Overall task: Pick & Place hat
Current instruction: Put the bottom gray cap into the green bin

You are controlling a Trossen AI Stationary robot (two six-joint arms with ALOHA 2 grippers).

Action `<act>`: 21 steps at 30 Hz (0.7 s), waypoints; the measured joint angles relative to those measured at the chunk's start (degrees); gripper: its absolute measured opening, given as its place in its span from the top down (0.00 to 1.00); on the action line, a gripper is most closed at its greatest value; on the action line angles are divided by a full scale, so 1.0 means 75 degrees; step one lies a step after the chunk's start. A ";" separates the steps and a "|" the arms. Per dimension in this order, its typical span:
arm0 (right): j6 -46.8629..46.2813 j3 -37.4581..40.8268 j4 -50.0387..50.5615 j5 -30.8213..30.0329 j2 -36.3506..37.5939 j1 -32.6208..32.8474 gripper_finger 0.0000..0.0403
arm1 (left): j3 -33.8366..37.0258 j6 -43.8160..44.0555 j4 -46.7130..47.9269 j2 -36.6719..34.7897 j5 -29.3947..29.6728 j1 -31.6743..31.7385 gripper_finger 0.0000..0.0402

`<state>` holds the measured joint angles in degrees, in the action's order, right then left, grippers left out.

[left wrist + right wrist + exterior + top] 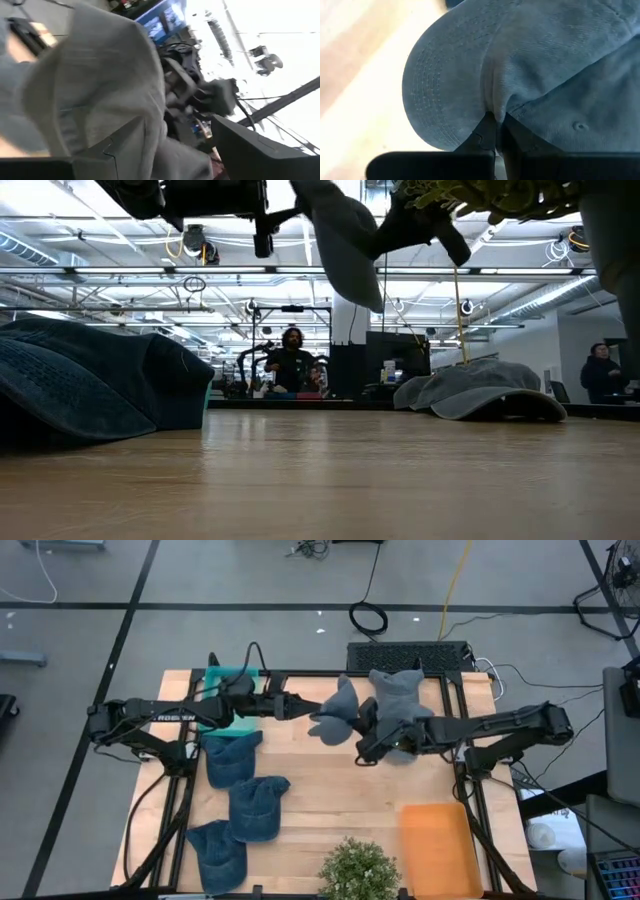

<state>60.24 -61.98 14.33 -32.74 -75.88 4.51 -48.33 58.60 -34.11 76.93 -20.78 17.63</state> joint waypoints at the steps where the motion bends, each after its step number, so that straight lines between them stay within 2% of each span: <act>1: 0.0140 0.0000 -0.0047 -0.0253 -0.0064 0.0071 1.00 | 0.0000 -0.0031 0.0117 0.0000 0.0013 0.0060 0.42; 5: 0.0709 0.0000 -0.0563 -0.1059 -0.0172 0.0323 1.00 | 0.0000 -0.0224 0.0540 0.0000 0.0049 0.0237 0.42; 11: 0.1101 0.0000 -0.1018 -0.1031 -0.0203 0.0417 1.00 | 0.0002 -0.0251 0.0652 0.0000 -0.0023 0.0310 0.42; 21: 0.1064 0.0000 -0.0973 -0.1022 -0.0203 0.0414 1.00 | 0.0003 -0.0139 0.0511 0.0000 -0.0052 0.0120 0.43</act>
<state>68.22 -61.98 7.03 -40.40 -77.41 7.62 -48.31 57.55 -30.28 76.93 -21.17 18.53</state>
